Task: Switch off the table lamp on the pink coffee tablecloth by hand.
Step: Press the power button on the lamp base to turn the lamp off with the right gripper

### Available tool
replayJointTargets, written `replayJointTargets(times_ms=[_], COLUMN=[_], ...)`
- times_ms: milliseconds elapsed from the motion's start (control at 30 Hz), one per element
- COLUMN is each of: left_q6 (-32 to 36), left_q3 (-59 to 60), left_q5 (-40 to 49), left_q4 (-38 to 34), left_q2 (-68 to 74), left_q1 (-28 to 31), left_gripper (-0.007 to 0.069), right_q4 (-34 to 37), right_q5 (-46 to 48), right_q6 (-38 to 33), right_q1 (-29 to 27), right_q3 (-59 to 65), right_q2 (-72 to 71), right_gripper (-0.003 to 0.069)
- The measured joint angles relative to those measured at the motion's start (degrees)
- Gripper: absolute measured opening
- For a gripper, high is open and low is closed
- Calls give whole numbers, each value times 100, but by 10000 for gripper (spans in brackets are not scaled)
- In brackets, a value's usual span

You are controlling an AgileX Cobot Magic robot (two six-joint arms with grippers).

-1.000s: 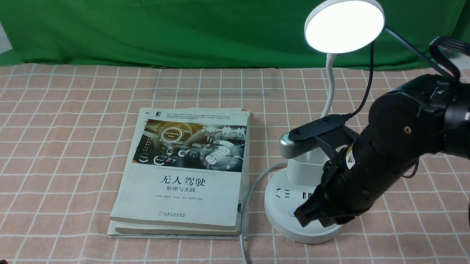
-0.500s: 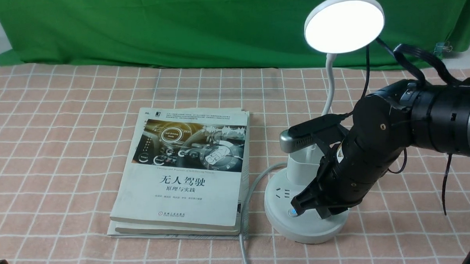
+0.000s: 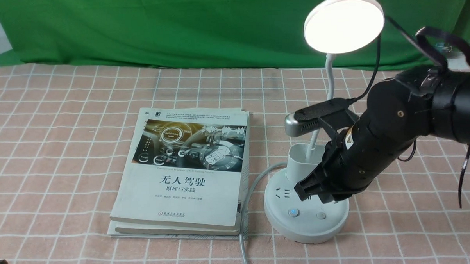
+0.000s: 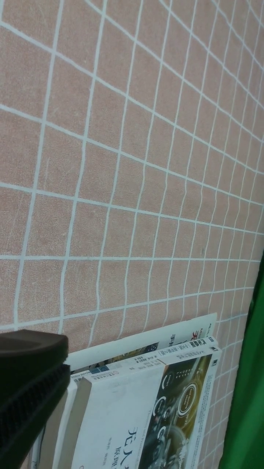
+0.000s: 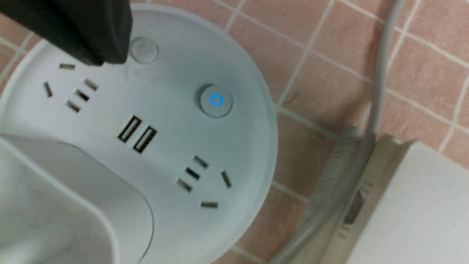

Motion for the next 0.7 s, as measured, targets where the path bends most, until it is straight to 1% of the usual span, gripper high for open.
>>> replayJointTargets(times_ms=[367, 567, 700], left_q6=[0, 0, 0], left_q3=[0, 0, 0], left_q5=[0, 0, 0], left_q4=[0, 0, 0], left_q2=[0, 0, 0], left_q1=[0, 0, 0], left_gripper=[6, 6, 6], right_q4=[40, 42, 42], right_q5=[-22, 49, 15], right_q6=[-154, -154, -154], right_q1=[6, 6, 6], right_q3=[-27, -18, 6], right_q2=[654, 538, 182], right_gripper=[45, 43, 43])
